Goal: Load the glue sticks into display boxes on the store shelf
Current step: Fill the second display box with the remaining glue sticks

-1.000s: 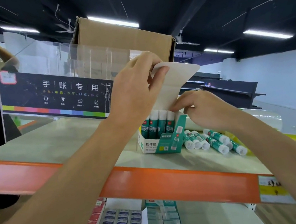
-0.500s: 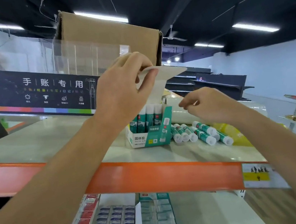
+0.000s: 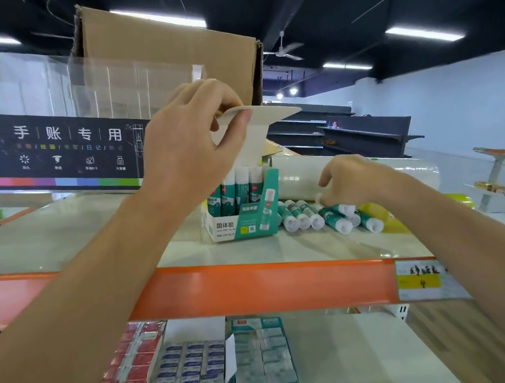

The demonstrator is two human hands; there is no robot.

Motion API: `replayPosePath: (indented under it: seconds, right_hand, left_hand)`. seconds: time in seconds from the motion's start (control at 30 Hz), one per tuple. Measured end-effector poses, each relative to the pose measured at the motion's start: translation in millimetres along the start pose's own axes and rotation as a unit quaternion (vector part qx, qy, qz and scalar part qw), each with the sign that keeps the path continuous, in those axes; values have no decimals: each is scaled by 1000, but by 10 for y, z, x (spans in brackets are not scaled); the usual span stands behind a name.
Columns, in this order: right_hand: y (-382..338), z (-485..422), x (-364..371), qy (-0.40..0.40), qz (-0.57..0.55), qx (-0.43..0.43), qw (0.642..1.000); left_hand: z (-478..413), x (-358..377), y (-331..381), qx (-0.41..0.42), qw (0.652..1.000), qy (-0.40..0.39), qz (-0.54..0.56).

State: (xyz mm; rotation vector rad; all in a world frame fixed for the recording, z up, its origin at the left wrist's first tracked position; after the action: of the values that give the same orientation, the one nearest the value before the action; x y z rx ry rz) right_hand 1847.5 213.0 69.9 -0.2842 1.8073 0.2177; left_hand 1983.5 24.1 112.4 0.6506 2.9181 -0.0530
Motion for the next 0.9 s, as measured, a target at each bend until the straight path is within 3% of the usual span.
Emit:
replayPosePath:
  seconds: [0.1,0.2,0.33,0.5,0.57,0.73,0.9]
  right_hand:
    - [-10,-11,-87,21,-40,4,999]
    - [-123,78,-215,36,-158,-25,986]
    - [-357,281,-341,55,-320,-90,942]
    - [-597,393,-403,76,-493,-126,857]
    - [-687,408,-404,102,-493,-151,850]
    - [-893,438,-416,185,-394,-191,880]
    - [-1084,390,-391,181,-297,-211,914]
  left_hand:
    - [-10,0,-28,-5,1000,-1,12]
    - [-24,-1,-43,-13,999,-2,32]
    - [-38,-17,-83,-47,997,1,59]
    - [-47,-17,-163,-87,991,24,100]
    - [-46,-18,-180,-90,990,33,103]
    - [-42,-22,-184,-93,988,37,120]
    - [-37,-18,-208,-102,985,35,133]
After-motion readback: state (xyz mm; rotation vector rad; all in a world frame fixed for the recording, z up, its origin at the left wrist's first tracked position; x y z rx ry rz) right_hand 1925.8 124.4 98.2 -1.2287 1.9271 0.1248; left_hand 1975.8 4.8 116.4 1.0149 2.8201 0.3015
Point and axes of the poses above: each hand's wrist, its own z-axis away from the middle knuckle, its own x-axis out of the palm, y = z × x, the point moved 6 cm from there along -z, towards the middle knuckle, and after that the axes turned 1 degree about -y, right-handed, at the moved point
